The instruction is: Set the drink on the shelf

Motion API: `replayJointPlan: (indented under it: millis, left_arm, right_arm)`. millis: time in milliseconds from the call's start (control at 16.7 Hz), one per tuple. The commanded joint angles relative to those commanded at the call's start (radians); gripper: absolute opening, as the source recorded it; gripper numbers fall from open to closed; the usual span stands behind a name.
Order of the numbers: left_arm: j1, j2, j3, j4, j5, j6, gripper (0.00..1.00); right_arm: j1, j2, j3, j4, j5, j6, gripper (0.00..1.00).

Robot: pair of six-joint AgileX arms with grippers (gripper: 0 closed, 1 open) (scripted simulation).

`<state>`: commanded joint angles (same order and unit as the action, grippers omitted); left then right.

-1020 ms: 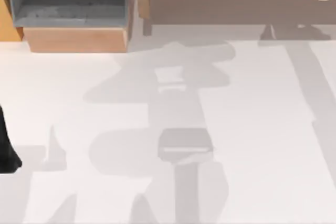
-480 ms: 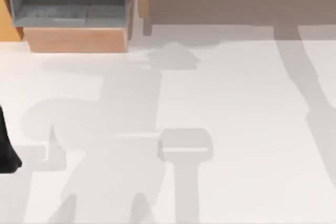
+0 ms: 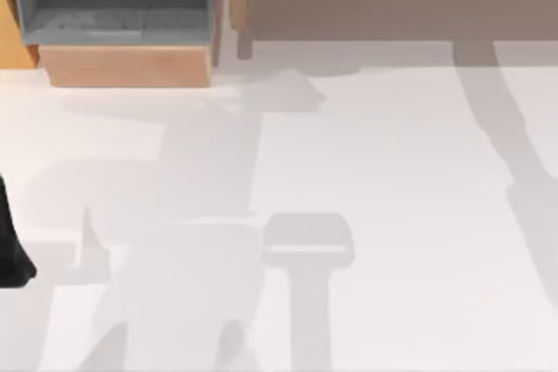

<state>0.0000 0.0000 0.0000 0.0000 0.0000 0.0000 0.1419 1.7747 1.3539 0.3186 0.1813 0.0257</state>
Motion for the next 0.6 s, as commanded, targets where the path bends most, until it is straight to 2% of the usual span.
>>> replayJointPlan:
  millis: [360, 600]
  left_arm:
    - [0.0, 0.0, 0.0, 0.0, 0.0, 0.0, 1.0]
    - [0.0, 0.0, 0.0, 0.0, 0.0, 0.0, 1.0]
  right_arm:
    - [0.061, -0.002, -0.082, -0.052, 0.117, -0.081, 0.0]
    - [0.058, -0.031, -0.129, -0.065, 0.13, -0.088, 0.0]
